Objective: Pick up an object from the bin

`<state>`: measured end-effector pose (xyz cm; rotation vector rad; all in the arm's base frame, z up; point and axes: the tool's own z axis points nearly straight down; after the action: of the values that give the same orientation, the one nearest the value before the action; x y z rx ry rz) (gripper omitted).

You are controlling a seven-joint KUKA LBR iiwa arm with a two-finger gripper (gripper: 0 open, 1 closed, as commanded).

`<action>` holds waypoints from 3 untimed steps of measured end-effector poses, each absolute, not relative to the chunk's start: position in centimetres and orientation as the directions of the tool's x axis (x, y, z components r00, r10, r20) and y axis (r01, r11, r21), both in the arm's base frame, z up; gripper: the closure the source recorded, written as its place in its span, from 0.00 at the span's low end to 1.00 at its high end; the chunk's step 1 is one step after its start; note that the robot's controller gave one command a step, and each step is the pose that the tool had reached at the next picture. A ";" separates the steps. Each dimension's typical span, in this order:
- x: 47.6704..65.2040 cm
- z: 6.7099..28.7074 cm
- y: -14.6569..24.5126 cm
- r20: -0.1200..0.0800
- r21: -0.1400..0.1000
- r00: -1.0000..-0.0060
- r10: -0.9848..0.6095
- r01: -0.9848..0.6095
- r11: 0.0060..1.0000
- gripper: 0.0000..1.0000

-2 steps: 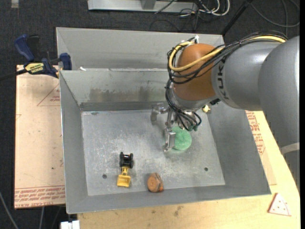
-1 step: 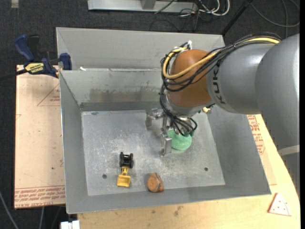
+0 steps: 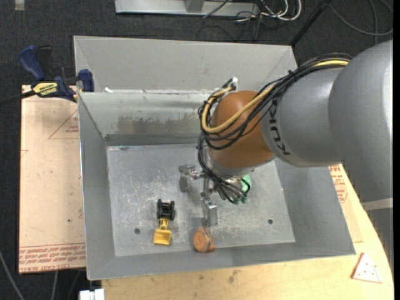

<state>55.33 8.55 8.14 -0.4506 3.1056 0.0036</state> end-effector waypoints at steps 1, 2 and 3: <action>54.6 7.7 10.3 -0.011 -0.003 -0.907 -0.421 -0.421 0.907 0.00; 54.6 7.4 12.8 -0.011 -0.002 -0.877 -0.480 -0.480 0.877 0.00; 54.5 7.8 14.7 -0.007 0.002 -0.918 -0.397 -0.397 0.918 0.00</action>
Offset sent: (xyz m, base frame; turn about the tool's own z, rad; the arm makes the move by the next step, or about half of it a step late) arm -0.0110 0.0679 -0.0109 -0.1110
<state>54.48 14.68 7.78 -0.6351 3.0697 0.0048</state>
